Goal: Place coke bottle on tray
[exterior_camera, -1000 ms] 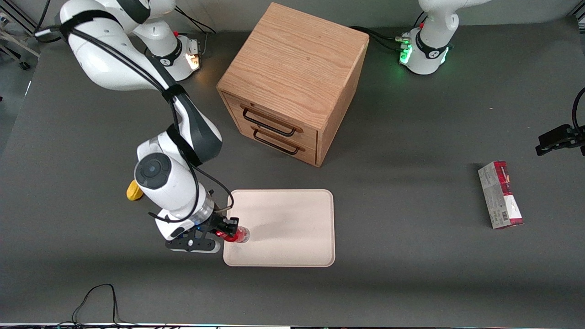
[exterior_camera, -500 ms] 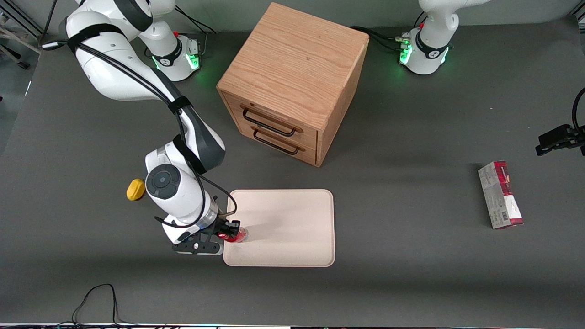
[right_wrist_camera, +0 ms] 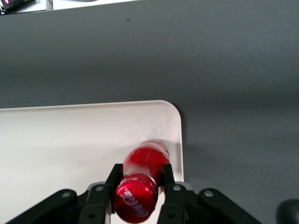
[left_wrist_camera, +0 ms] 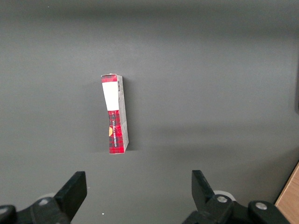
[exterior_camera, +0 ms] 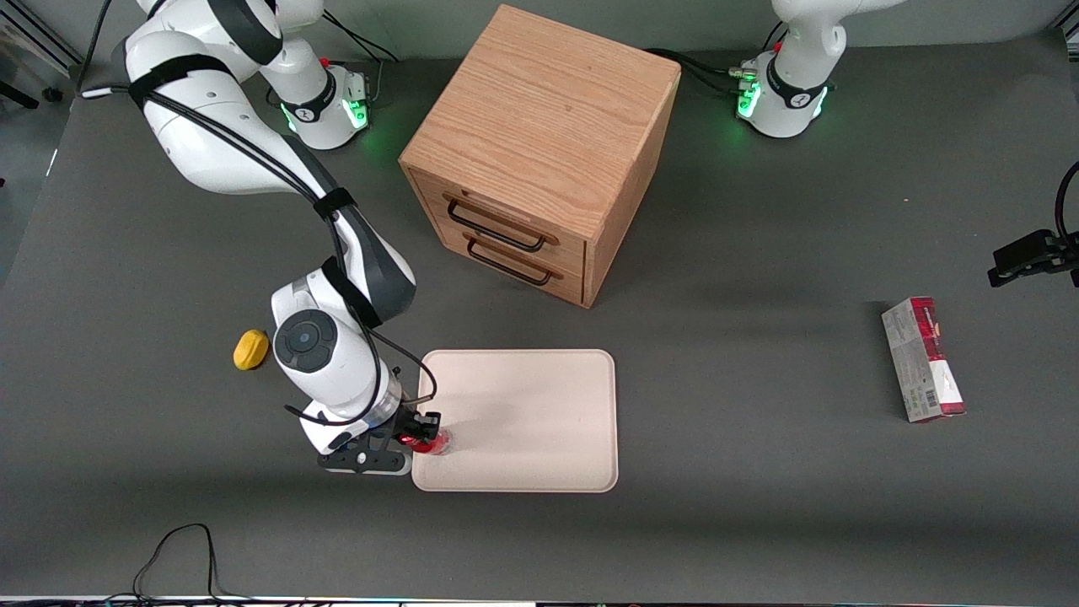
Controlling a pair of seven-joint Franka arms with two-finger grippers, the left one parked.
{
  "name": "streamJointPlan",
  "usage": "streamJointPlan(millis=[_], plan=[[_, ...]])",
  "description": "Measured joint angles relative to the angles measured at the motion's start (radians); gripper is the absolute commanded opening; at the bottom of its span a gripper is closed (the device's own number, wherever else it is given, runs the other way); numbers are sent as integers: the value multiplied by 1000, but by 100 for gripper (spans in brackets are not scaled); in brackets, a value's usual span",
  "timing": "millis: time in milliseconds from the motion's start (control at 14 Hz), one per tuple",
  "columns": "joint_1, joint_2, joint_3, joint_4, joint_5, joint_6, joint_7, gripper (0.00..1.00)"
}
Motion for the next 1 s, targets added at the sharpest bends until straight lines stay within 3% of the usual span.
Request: streamJointPlan(millis=[143, 500, 714, 857, 1000], plan=[[0, 0, 0, 1, -46, 11, 0, 100], [0, -24, 0, 12, -67, 0, -4, 100], [1, -108, -16, 5, -70, -150, -113, 100], [2, -202, -67, -58, -43, -187, -182, 100], [3, -325, -147, -148, 67, -228, -310, 100]])
